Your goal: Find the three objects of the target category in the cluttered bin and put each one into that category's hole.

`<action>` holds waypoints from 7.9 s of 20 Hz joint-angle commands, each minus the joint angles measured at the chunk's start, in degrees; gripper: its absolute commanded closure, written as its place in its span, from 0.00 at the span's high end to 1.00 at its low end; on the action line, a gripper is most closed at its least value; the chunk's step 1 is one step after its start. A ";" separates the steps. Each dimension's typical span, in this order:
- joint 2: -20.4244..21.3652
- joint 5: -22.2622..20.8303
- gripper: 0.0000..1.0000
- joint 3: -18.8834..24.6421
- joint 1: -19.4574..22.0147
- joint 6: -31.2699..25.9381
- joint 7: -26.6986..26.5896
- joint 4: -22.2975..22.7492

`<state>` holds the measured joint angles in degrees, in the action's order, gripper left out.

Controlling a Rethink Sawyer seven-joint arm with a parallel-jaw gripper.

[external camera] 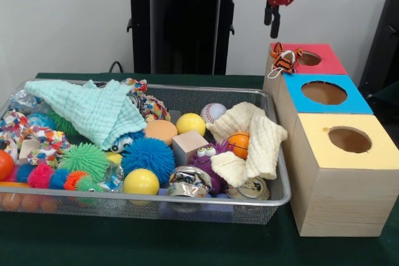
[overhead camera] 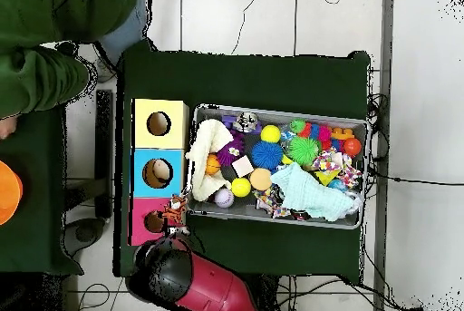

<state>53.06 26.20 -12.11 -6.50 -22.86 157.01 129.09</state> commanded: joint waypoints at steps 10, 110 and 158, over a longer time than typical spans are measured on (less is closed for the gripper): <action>-2.33 9.07 1.00 4.86 3.43 10.88 12.84 -4.78; 3.77 5.35 1.00 24.18 12.13 27.44 22.25 14.59; 3.37 13.22 1.00 20.02 5.53 22.36 19.34 9.45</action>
<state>53.73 35.40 5.81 -0.67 6.66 165.82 142.60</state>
